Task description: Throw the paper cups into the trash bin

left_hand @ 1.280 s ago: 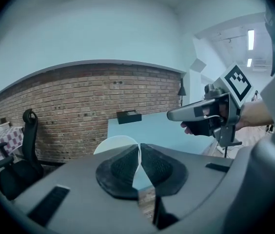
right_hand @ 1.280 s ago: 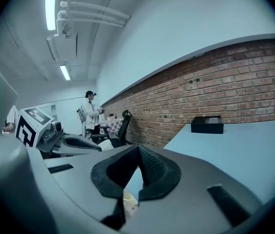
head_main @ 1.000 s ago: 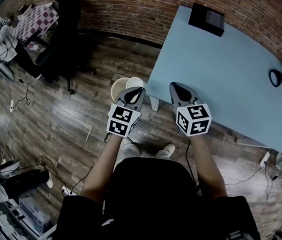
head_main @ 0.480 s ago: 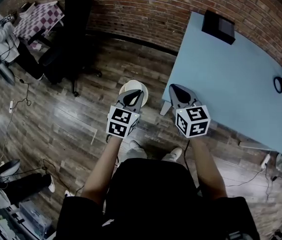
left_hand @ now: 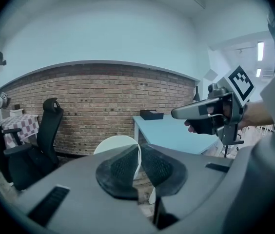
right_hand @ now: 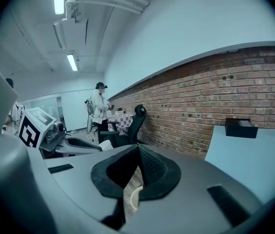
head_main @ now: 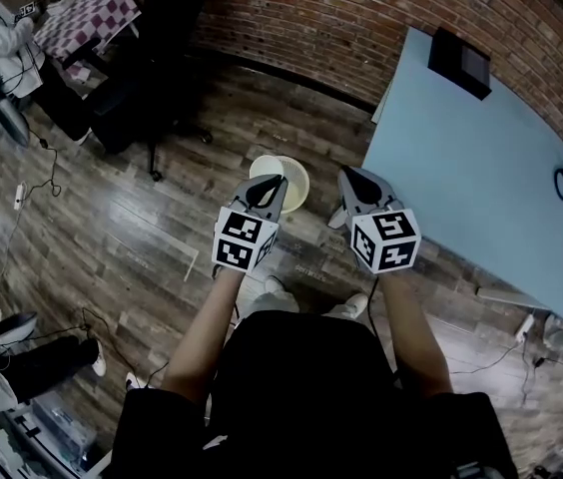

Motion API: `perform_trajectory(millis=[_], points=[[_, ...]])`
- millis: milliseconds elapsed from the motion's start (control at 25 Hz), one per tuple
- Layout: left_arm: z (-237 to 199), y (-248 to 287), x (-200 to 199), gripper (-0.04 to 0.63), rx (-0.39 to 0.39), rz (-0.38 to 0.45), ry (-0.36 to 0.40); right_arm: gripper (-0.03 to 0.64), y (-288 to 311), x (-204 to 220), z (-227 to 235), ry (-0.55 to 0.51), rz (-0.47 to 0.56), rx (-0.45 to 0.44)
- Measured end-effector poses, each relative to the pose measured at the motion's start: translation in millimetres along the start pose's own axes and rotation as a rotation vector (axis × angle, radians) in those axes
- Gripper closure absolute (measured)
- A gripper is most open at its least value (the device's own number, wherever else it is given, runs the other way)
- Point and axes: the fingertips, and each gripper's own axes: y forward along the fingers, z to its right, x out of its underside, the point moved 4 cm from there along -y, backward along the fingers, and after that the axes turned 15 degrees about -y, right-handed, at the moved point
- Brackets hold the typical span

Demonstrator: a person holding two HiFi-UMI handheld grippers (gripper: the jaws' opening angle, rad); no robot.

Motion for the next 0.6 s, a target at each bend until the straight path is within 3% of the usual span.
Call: perform_trajectory(millis=[600], points=[[-72.6, -42.7, 15.6, 0.571, -0.025, -0.005, -0.066, 0.612, 58.9, -19.6, -61.9, -0.043, -0.033, -0.053]])
